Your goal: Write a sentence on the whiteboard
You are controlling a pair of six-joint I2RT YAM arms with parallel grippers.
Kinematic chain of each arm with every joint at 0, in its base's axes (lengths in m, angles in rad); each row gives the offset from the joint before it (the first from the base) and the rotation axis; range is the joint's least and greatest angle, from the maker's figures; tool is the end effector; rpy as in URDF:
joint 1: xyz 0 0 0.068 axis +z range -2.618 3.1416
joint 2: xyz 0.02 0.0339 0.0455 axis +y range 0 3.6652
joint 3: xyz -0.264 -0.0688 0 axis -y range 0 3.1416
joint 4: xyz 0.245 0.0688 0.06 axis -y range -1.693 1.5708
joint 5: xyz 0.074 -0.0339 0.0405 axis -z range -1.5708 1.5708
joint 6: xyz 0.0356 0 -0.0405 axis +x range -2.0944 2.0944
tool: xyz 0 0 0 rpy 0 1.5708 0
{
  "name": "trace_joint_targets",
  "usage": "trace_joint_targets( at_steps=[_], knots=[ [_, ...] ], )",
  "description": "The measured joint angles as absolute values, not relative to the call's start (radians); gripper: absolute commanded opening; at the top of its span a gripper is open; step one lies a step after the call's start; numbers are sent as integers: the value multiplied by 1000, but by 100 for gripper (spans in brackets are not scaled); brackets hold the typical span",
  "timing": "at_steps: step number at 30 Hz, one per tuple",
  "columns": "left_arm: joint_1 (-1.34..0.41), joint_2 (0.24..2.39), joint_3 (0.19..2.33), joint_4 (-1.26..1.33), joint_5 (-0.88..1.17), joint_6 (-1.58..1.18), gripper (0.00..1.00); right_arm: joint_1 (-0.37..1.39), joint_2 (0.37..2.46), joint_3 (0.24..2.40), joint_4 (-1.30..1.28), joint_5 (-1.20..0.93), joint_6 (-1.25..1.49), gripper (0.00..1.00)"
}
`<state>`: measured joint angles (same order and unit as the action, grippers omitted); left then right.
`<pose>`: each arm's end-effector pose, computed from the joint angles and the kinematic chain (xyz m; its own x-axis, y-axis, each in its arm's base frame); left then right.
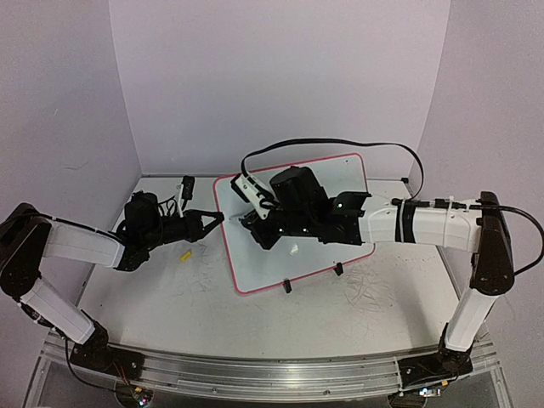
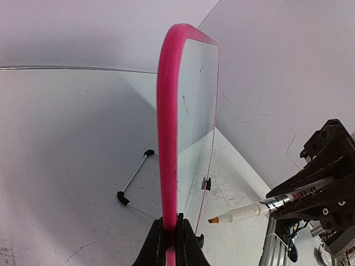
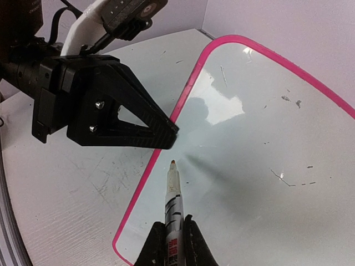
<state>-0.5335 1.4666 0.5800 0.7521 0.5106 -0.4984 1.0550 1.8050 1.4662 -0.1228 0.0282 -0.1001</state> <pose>0.2477 -0.1665 0.2100 -0.5128 -0.1815 -0.8391 0.7008 0.4761 -0.5313 0.2132 0.3739 0.2966 -0.1329 -0.4370 -0.8896 -0.8748 0.4737 -0.1020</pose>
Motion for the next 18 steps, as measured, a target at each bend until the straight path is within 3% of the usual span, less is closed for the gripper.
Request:
trace_joint_targets(
  at_steps=[18],
  knots=[
    [-533, 1459, 573, 752, 513, -496, 0, 1055, 1809, 1490, -96, 96, -104, 0]
  ],
)
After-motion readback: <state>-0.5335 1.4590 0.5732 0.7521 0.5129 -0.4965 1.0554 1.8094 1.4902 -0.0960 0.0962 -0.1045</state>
